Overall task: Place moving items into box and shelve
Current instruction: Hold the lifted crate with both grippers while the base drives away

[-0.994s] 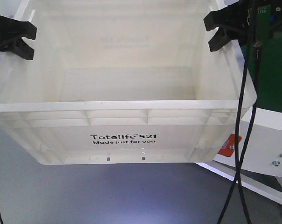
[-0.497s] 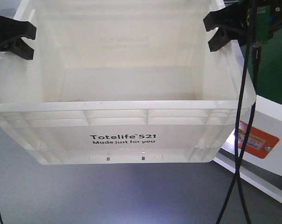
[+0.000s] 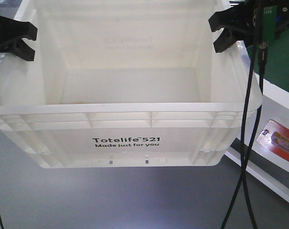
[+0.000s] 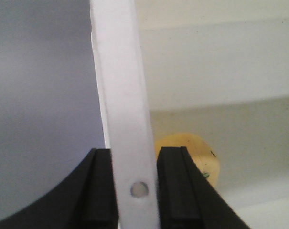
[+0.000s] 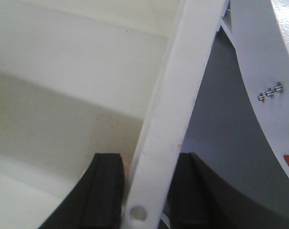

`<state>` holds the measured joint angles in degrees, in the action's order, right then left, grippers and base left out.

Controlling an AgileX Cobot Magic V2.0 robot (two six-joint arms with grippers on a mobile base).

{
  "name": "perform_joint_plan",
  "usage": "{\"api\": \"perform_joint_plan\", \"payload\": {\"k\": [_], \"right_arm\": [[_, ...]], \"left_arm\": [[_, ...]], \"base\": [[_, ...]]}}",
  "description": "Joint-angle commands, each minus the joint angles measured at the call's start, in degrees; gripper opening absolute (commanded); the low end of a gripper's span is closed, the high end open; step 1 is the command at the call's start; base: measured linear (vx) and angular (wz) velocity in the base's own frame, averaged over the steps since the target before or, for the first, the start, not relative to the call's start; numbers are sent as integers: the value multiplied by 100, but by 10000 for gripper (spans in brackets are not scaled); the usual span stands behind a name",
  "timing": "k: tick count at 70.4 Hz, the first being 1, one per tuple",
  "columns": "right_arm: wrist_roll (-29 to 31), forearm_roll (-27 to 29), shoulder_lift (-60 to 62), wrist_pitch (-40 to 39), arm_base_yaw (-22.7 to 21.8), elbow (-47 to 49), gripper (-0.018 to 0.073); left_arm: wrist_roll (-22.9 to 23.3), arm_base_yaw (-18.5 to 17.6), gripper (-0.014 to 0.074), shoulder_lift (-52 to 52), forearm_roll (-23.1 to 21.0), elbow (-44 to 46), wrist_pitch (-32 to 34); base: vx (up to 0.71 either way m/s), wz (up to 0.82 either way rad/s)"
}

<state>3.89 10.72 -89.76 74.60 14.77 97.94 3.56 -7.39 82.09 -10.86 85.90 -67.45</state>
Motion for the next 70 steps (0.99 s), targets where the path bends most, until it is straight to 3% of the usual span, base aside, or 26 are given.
{"api": "perform_joint_plan", "payload": {"k": [1, 70], "right_arm": [[225, 523, 352, -105, 27, 216, -12], [225, 523, 352, -105, 27, 216, -12]], "left_arm": [[-35, -42, -17, -267, -390, 255, 642], [-35, -42, -17, -267, -390, 255, 642]], "base": [[-9, 26], [-12, 42]]}}
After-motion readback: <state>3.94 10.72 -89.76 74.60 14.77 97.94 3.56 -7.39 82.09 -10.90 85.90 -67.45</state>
